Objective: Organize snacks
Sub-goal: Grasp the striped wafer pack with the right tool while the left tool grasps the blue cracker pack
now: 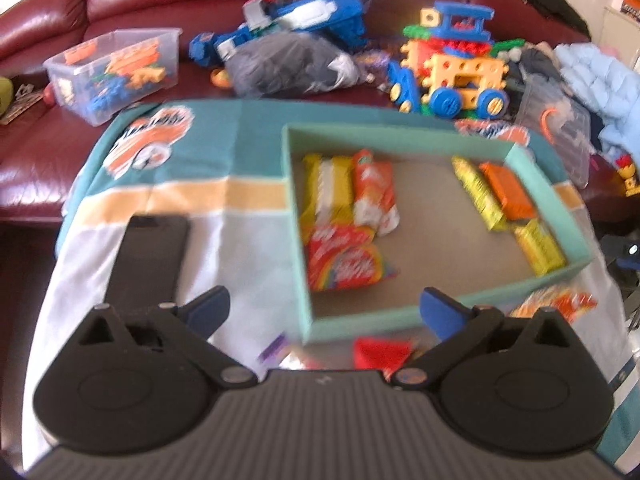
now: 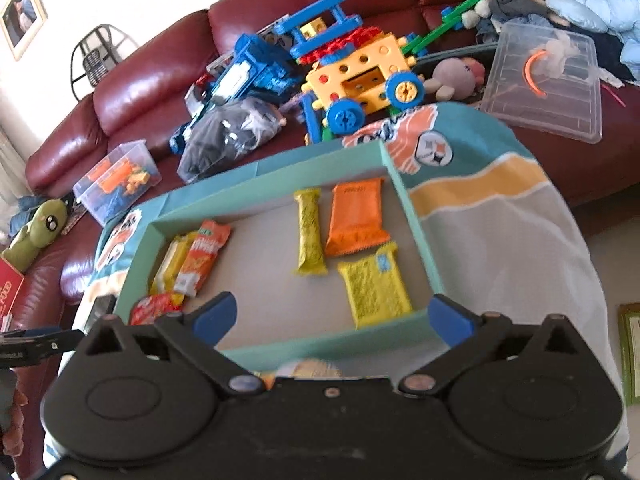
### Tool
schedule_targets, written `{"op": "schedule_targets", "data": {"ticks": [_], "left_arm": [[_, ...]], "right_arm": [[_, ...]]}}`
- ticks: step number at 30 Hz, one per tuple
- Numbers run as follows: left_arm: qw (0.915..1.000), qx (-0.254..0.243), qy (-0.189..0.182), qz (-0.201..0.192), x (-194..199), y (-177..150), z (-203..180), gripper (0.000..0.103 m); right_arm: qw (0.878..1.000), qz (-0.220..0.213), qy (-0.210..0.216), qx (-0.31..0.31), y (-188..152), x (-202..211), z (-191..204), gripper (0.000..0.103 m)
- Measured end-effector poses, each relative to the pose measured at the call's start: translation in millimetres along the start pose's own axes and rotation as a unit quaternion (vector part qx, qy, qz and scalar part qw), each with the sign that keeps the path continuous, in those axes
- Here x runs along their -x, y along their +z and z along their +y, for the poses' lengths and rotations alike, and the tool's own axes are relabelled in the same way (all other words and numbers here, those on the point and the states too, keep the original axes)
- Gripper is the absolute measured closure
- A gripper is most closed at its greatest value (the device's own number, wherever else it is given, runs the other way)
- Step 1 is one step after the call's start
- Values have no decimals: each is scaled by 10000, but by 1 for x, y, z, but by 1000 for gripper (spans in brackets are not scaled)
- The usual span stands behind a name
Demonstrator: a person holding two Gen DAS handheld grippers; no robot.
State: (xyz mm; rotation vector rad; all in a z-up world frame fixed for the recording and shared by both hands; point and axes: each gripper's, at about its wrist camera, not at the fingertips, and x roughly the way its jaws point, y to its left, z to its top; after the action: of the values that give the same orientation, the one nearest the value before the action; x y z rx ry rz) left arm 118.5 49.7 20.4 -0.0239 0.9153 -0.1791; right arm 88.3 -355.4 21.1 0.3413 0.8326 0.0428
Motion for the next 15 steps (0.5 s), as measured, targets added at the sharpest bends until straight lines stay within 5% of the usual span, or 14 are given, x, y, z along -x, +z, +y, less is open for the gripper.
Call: {"op": "schedule_targets", "data": {"ticks": [5, 8, 10, 15], "left_arm": [[9994, 160, 160, 265, 0, -30, 25, 0], [9985, 116, 216, 482, -6, -48, 33, 0], [9975, -28, 251, 654, -13, -60, 36, 0], [9950, -316, 214, 924, -24, -78, 37, 0]], "right_arm": [[9999, -45, -42, 132, -12, 2, 12, 2], [9997, -42, -94, 219, -13, -2, 20, 34], [9997, 70, -63, 223, -12, -10, 24, 75], [9972, 649, 151, 346, -25, -30, 31, 82]]}}
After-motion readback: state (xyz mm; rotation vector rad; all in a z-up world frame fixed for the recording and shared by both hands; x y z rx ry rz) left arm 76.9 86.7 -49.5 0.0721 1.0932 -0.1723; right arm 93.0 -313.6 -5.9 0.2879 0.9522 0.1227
